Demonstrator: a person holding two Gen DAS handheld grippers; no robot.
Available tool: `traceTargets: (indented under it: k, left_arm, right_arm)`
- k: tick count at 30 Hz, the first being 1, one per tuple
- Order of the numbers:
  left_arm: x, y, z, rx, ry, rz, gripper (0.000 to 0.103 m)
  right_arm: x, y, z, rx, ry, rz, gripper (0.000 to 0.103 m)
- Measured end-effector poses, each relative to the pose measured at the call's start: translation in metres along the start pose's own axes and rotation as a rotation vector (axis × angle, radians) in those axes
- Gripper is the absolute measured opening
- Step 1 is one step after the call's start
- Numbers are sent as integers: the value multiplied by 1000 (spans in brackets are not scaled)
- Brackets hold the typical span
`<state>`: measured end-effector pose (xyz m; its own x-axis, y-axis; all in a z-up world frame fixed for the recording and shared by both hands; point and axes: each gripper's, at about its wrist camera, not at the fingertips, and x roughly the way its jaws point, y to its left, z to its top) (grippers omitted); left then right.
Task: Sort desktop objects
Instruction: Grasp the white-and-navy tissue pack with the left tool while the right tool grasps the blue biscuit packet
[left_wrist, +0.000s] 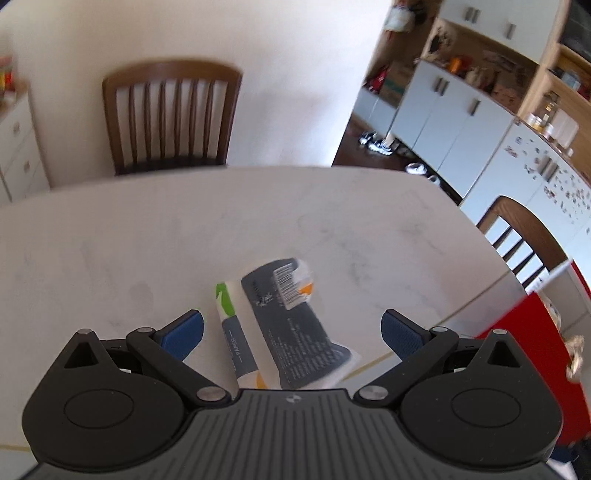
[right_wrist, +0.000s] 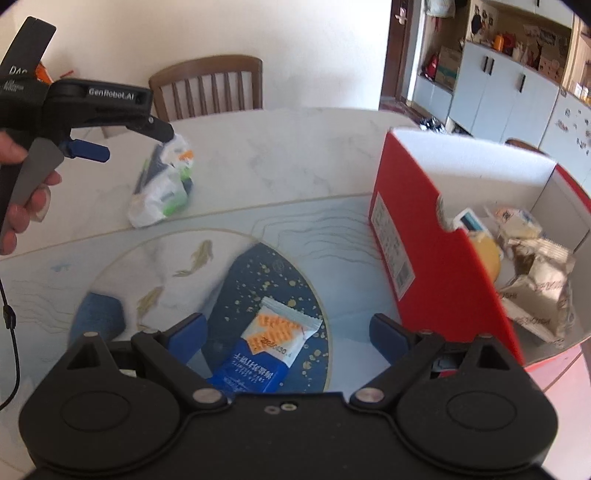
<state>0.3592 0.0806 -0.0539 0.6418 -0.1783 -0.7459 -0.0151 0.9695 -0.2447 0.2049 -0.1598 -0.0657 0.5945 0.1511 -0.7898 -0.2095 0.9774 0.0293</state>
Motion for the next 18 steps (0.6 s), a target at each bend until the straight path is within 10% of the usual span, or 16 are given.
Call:
traceTargets:
  k: [18]
  left_arm:
    - [45,17,-13,-62,82,45,102]
  right_arm:
    - [33,7,-11,36,92,-11,83]
